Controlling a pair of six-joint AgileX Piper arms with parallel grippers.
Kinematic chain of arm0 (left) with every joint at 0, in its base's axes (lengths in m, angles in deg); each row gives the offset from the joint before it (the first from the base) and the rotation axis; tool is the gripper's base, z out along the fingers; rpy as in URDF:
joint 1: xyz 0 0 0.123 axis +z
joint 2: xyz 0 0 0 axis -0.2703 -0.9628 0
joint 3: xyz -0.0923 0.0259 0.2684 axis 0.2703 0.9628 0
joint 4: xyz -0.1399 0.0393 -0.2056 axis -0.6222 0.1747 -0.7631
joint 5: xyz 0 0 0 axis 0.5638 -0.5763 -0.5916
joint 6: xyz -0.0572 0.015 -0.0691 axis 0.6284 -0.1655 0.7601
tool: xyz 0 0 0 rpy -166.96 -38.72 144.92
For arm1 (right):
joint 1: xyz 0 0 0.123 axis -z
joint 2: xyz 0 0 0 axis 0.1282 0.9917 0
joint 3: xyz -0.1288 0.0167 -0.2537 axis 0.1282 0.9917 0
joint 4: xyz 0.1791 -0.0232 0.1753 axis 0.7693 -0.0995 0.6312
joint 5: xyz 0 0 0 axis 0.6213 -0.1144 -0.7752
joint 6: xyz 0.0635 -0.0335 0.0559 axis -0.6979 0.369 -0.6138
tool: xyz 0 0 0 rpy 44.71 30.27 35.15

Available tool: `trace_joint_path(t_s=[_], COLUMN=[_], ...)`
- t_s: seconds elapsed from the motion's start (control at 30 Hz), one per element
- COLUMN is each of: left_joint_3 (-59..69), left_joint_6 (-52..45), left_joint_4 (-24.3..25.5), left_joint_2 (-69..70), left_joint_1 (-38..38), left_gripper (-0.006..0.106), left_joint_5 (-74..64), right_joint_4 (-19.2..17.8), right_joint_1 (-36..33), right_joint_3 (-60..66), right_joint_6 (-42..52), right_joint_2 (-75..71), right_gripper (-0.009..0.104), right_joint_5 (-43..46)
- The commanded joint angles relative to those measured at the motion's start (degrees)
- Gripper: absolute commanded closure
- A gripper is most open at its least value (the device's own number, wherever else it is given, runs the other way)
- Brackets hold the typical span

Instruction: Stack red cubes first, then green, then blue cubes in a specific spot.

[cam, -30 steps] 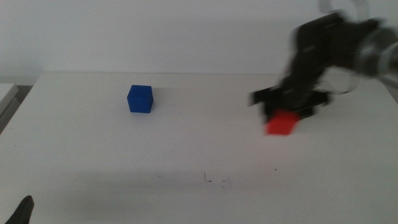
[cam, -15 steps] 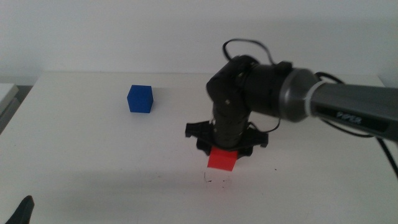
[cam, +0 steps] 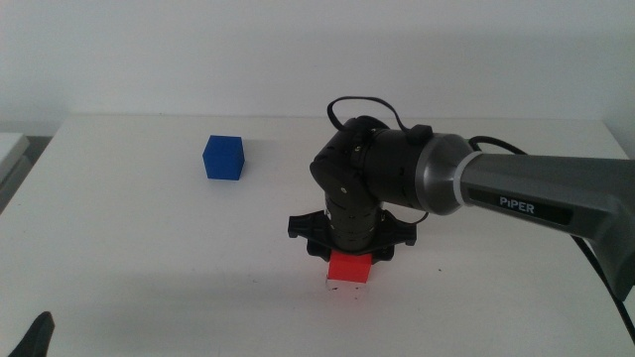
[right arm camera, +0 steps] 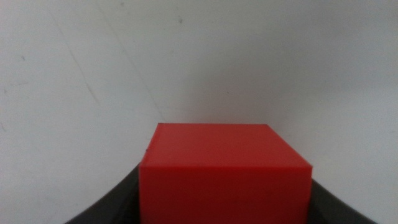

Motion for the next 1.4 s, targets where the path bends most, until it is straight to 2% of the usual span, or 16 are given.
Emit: trace_joint_path(t_s=[0.0,0.2,0.67,0.7,0.77,0.8,0.83,0.93,1.03,1.23,1.27,1.37], left_joint_3=[-0.01,-0.01,-0.01,-0.01,-0.01,-0.01,-0.01,-0.01,-0.01,-0.01,-0.01,-0.01], left_joint_6=[-0.04,-0.04,-0.04,-0.04,-0.04,-0.04,-0.04,-0.04,-0.04,-0.04,-0.04,-0.04], left_joint_4=[0.09,0.09,0.09,0.09,0.09,0.09,0.09,0.09,0.09,0.09,0.09,0.09], left_joint_2=[0.14,0.14,0.14,0.14,0.14,0.14,0.14,0.14,0.14,0.14,0.14,0.14], left_joint_1=[0.11,0.11,0.11,0.11,0.11,0.11,0.11,0.11,0.11,0.11,0.11,0.11], left_gripper=[0.007,0.007,0.007,0.007,0.007,0.007,0.007,0.007,0.007,0.007,0.007,0.007], left_joint_5=[0.79,0.79,0.79,0.79,0.79,0.79,0.79,0.79,0.79,0.79,0.79,0.79], right_joint_4=[-1.25,-1.97,-0.99,-0.99,-0.99,-1.11,-1.11,-1.11,-2.02,-7.36,-7.36,-4.37], right_joint_1=[-0.19,-0.65,-0.65,-0.65,-0.65,-0.65,-0.65,-1.0,-2.66,-4.07,-3.31,3.25], right_joint_3=[-0.56,-0.56,-0.56,-0.56,-0.56,-0.56,-0.56,-0.56,-0.56,-0.35,-0.35,-0.35], right_joint_6=[-0.1,0.28,0.79,0.79,0.79,0.79,0.79,1.99,4.96,8.65,9.65,17.42], right_joint_2=[0.07,1.21,3.03,3.03,3.03,3.03,3.03,1.9,-2.76,-16.14,-17.46,-20.06], right_gripper=[0.091,0.091,0.089,0.077,0.059,0.039,0.028,0.003,0.002,0.002,0.002,0.002], right_joint_5=[0.65,1.31,1.06,1.06,1.06,1.16,1.17,0.91,-1.78,-8.46,-8.46,-7.74])
